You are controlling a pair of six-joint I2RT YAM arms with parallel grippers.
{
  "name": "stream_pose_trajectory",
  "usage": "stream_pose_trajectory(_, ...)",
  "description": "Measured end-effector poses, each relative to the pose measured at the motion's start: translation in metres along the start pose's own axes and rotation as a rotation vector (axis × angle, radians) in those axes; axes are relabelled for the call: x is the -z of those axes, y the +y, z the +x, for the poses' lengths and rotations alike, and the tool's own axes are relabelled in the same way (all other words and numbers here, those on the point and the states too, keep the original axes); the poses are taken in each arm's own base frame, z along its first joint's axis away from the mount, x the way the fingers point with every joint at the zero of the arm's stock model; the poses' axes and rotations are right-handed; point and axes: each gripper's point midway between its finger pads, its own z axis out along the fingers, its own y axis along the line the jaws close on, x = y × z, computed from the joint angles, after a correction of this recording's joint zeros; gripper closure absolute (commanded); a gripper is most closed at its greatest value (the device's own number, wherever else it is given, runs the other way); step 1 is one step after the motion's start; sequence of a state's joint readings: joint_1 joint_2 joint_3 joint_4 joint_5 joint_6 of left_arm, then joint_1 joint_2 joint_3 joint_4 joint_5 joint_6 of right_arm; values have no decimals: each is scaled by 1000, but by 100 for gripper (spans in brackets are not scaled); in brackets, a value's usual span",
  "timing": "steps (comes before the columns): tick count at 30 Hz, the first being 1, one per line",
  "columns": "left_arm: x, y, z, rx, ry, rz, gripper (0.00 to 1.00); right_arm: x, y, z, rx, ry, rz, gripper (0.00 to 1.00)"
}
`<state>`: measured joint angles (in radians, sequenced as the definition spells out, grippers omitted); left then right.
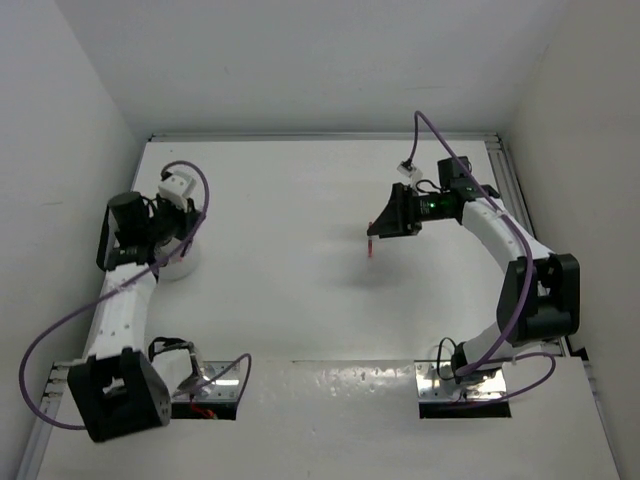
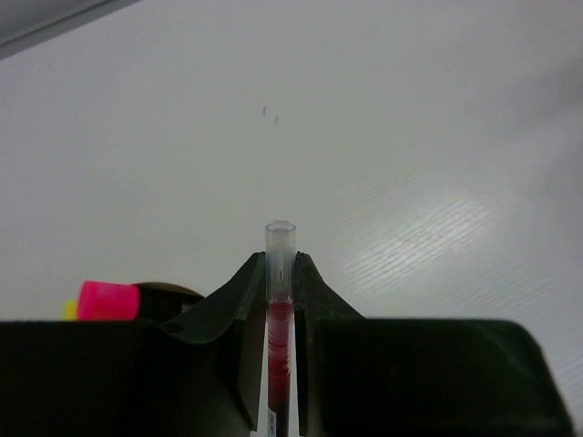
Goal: Sort the stationery into containers
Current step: Place the pen in the storage box.
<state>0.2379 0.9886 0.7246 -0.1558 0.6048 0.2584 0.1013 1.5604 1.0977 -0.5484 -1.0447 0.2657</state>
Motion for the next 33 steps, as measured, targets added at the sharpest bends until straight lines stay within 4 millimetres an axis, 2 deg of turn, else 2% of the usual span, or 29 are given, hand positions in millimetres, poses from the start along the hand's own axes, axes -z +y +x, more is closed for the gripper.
stream_pose_trajectory(4, -7, 42, -8, -7, 1, 23, 100, 1, 0, -6, 47, -30, 14, 22)
stream_pose_trajectory(7, -4, 54, -14, -42, -25, 54, 100, 0, -2, -7, 59, -38, 19, 22)
stream_pose_trajectory(14, 1, 40, -9, -67, -76, 203, 100, -1, -4, -11, 64, -47, 18, 22)
stream_pose_trajectory(21, 4, 31, -5, -39, -128, 276, 100, -4, -10, -8, 47, -37, 19, 22)
stream_pose_trajectory(28, 1, 19, 17, 15, -140, 301, 100, -5, -14, -1, 30, -24, 20, 22)
stream_pose_trajectory(33, -3, 20, 22, 0, -155, 286, 100, -7, -17, 1, 18, -17, 19, 22)
